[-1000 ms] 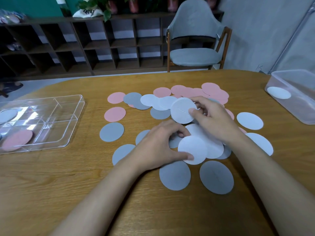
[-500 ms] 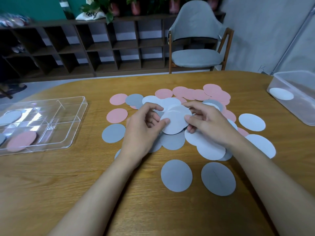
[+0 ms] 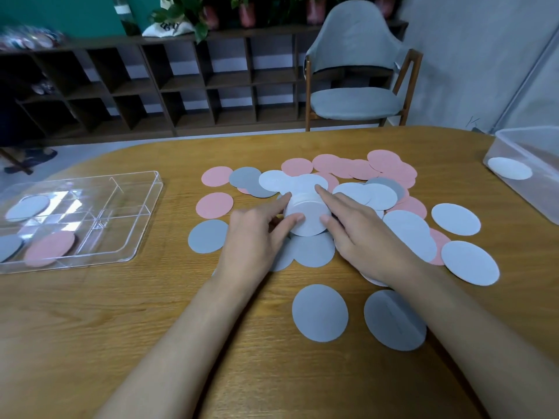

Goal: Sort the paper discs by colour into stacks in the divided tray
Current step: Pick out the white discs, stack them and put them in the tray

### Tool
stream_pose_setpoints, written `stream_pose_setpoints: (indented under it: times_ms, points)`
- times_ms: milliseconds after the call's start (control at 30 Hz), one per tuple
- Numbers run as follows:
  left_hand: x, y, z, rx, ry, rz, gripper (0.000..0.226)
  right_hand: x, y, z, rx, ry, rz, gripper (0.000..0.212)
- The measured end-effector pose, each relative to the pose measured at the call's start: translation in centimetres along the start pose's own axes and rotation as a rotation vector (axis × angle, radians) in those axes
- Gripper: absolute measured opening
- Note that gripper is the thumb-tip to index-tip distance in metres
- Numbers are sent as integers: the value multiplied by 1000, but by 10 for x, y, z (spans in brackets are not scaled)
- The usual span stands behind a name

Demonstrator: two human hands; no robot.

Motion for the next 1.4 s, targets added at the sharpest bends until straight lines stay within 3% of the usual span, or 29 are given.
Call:
stream_pose_setpoints:
  times_ms: [133, 367, 533, 800, 1067, 1400]
  points:
    - [-1, -5, -6, -13, -38, 113, 42, 1, -3, 0, -19, -6, 30, 54]
    - [-8, -8, -9, -38, -23, 120, 41, 2, -5, -2, -84, 5, 71, 52]
    - [2, 8, -6, 57, 136, -144, 29, 2, -2, -2, -112, 31, 137, 37]
    - [8, 34, -6, 100, 173, -276, 23, 17, 0, 0, -132, 94, 168, 29]
    - [24, 109, -20, 40, 217, -249, 17, 73, -17, 15, -38, 95, 333, 25]
    - [72, 219, -38, -120, 333, -195, 17, 175, -72, 73, 70, 162, 364, 21]
Point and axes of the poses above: each hand's wrist, its own z-axis towards the middle knuckle, its own y-axis out of the back of the hand, x = y × z, the point moved 1 cm from there along z, towards the middle knuckle, and after that the axes turned 3 degrees about z, right-handed, at the moved point
